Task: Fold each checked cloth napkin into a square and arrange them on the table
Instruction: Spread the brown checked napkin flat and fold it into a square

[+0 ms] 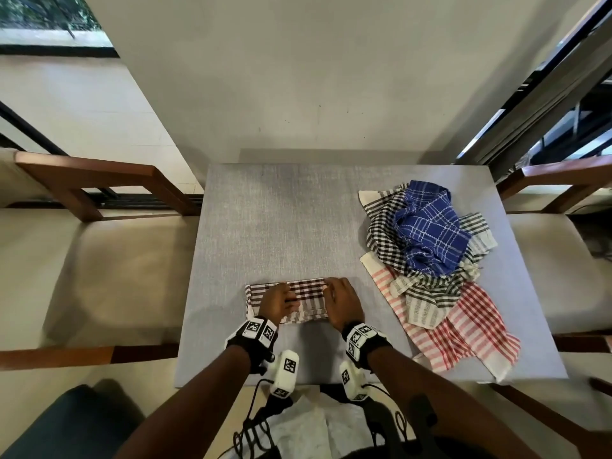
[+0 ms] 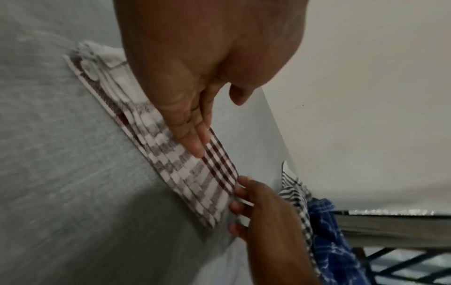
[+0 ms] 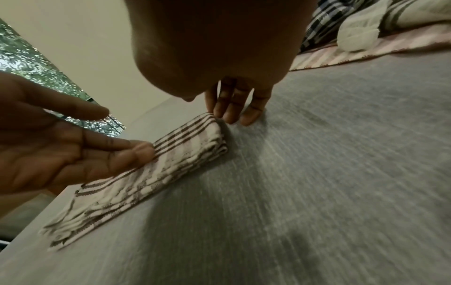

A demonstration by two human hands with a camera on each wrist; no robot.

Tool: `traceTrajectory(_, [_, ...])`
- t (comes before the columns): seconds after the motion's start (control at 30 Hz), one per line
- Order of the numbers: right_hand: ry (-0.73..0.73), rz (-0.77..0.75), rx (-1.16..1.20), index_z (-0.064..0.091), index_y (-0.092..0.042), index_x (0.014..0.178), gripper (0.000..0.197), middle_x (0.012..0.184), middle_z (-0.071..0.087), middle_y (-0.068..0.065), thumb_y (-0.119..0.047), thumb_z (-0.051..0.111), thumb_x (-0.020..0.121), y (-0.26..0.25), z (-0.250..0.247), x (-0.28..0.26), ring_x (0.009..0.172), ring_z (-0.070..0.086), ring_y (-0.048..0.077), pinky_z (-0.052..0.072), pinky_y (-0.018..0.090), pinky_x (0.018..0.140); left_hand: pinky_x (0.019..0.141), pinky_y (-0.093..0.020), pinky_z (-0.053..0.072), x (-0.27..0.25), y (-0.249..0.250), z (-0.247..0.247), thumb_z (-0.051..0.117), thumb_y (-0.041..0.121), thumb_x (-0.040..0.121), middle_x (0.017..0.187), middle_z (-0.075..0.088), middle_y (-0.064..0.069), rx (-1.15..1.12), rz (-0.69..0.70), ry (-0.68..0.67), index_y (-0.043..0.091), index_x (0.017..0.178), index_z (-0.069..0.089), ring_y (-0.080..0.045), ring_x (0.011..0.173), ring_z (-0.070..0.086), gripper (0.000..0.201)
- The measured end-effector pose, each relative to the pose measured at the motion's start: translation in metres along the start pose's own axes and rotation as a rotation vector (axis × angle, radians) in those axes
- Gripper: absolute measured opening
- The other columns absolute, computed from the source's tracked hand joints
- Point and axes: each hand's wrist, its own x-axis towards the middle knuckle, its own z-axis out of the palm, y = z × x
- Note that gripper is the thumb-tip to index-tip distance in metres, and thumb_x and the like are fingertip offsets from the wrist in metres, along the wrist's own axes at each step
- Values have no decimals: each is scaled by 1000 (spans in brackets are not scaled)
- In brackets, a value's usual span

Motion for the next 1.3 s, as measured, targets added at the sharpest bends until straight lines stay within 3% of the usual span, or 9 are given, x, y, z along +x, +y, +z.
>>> traceTrajectory(0.37, [-118,318,85,53,-15,128,33,126,62,9,-33,46,101,-11,3,9,114,58,27,45,36,97,47,-24,37,8,-7,0,47,38,98,71,53,-3,136,13,44,17,75,51,-13,51,48,31])
traceTrajectory(0.4, [-115,346,96,53,-15,127,33,126,62,9,-33,47,101,-12,4,10,114,59,27,45,36,96,51,-27,43,10,-9,0,45,44,96,74,56,-6,201,51,43,18,75,50,-16,55,52,33])
traceTrajectory(0.5, [-109,409,89,55,-14,127,34,128,59,9,-33,48,99,-19,6,15,116,57,27,43,34,97,87,-44,51,28,-24,-2,36,68,76,99,68,-17,431,138,102,20,79,60,-32,86,64,54])
traceTrajectory(0.57, [-118,440,37,55,-11,127,38,130,54,12,-34,49,98,-25,7,17,118,54,30,42,36,98,94,-48,49,42,-33,-2,36,76,69,98,70,-16,481,164,155,21,76,63,-34,92,65,62])
traceTrajectory(0.67, [-129,452,-22,55,-9,129,42,131,50,14,-33,50,95,-27,9,17,122,47,32,40,38,101,94,-48,47,24,-23,6,38,66,85,99,69,-19,563,180,175,14,76,64,-36,94,64,59])
traceTrajectory(0.83, [-91,482,62,57,-12,118,34,120,63,10,-35,56,92,-29,8,18,110,59,29,48,36,95,98,-41,42,8,-13,14,37,59,94,113,65,-17,593,157,173,4,110,64,-32,105,59,64])
traceTrajectory(1.07, [-266,521,165,68,-11,115,35,115,70,10,-33,60,89,-32,-2,25,103,65,28,50,31,83,98,-45,45,11,-16,10,41,62,91,108,63,-12,496,172,131,7,108,59,-31,103,60,60])
traceTrajectory(1.17, [-300,451,136,69,-7,112,33,113,70,12,-30,59,91,-32,-4,21,104,64,29,49,30,83,101,-50,44,44,-32,0,43,82,67,118,60,-13,395,106,94,21,104,53,-32,107,59,72])
traceTrajectory(1.3, [-252,398,130,62,-9,122,34,120,66,10,-28,57,93,-32,-3,13,110,61,28,46,31,88,104,-52,42,34,-19,-1,41,65,90,116,58,-16,363,81,60,23,98,50,-35,108,58,44])
